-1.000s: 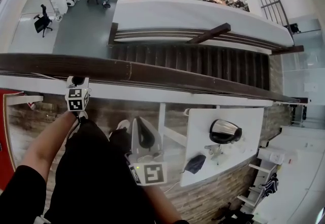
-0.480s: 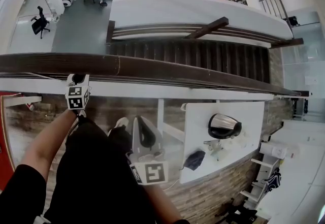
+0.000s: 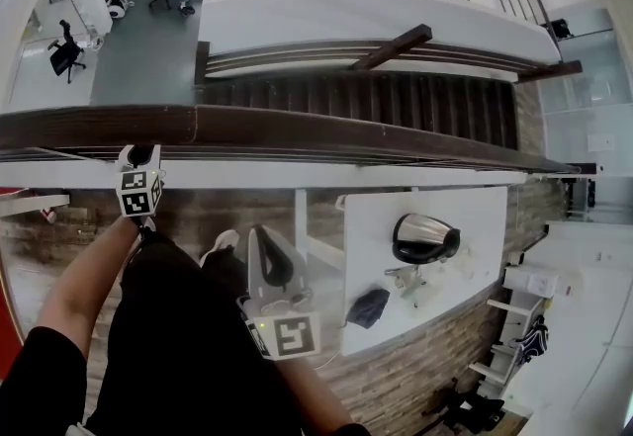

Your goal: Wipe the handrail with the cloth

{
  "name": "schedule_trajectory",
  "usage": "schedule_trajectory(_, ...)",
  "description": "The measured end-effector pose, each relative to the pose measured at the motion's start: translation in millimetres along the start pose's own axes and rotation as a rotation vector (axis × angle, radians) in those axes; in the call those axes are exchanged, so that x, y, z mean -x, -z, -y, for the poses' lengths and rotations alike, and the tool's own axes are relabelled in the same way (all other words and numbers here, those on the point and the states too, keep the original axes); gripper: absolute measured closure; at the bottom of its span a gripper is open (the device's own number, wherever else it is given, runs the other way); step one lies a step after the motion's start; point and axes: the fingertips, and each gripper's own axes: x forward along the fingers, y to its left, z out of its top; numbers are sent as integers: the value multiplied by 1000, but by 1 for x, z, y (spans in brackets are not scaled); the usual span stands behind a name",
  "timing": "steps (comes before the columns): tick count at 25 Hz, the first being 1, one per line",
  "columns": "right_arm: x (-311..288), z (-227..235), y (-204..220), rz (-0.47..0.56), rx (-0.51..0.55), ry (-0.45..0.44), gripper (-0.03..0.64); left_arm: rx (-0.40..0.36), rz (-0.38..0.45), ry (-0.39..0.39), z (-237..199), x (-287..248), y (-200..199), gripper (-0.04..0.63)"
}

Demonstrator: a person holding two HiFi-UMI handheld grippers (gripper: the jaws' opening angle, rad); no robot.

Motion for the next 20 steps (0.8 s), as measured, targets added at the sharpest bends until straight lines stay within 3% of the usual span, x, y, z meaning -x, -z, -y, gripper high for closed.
schedule_trajectory(20,30,55,13,-23,-25,25,615,-3,29,2,59,-14,-8,479)
